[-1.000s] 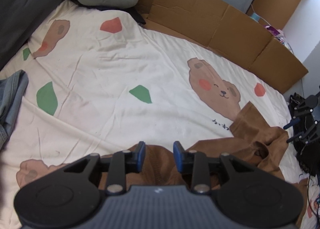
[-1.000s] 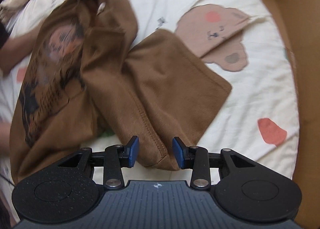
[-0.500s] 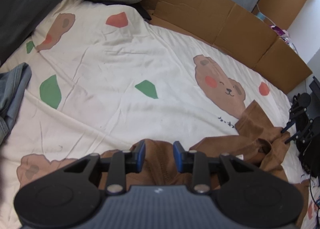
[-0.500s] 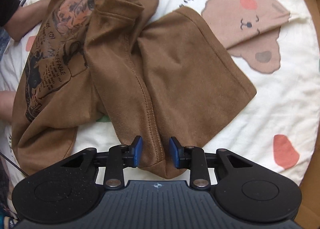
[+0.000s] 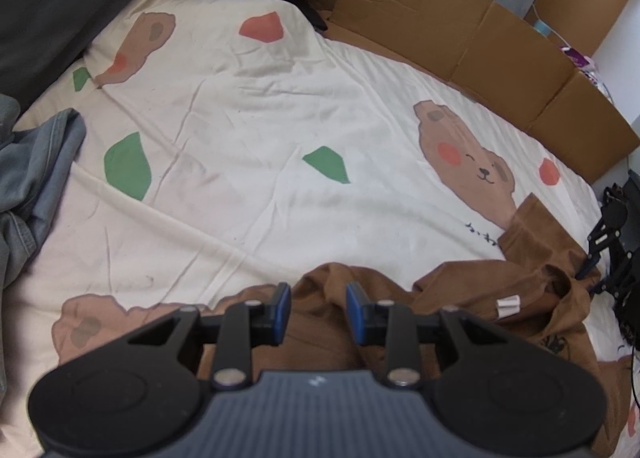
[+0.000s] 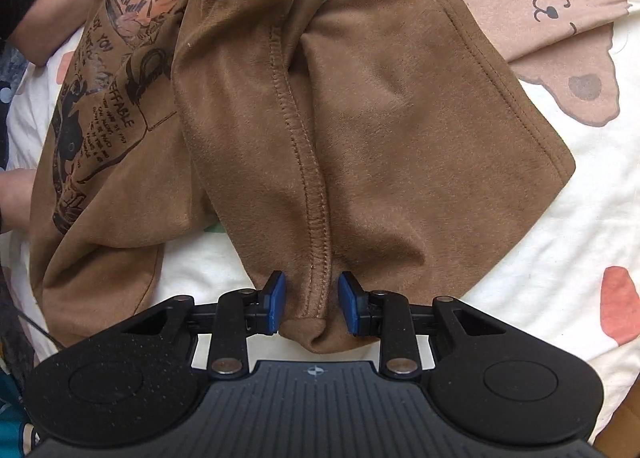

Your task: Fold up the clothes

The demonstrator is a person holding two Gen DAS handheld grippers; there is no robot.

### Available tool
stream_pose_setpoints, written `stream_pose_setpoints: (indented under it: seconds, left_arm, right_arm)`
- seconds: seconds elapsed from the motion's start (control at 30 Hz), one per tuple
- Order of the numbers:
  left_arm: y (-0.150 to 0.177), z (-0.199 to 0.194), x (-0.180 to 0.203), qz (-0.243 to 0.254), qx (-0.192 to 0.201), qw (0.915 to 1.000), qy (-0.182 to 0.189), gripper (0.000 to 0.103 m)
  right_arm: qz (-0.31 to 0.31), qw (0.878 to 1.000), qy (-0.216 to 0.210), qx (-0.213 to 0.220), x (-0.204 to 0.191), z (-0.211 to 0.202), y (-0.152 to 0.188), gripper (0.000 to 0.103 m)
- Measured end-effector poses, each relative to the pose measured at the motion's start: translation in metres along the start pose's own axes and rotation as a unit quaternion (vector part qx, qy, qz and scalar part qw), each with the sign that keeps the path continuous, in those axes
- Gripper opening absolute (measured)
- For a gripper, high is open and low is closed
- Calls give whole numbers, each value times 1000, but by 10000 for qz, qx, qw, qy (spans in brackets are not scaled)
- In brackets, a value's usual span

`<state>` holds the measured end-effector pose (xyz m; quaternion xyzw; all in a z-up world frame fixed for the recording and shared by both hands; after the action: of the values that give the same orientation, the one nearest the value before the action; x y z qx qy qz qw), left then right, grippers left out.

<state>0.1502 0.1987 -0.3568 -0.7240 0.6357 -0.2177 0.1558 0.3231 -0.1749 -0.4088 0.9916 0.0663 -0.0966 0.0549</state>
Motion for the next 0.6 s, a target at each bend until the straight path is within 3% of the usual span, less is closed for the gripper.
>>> stream_pose_setpoints:
  seconds: [0.13,0.4,0.6]
  left_arm:
    - [1,0,-3,55,-23,10000,-39,33]
    - [1,-1,-10,488,-88,9986,-179,33]
    - [0,1,-21,780,-135,9965,-265,33]
  right_arm:
    - [166,9998,54,73,0,-2,3,8]
    - [642,9955,382,579,-5,-31,12,7]
    - [1244,9807,980,1148,9,-64,22,7]
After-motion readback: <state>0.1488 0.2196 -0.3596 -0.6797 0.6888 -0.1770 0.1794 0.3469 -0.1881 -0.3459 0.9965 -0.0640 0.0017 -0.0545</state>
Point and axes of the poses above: each gripper's, at about its wrist camera, not at the fingertips, and z roughly the way its jaws point, x to its right, y to its underside, the point moved 8 cm from there along z, roughly the way its jaws point, and after that the axes turned 11 degrees about z, right-handed, at the moved point
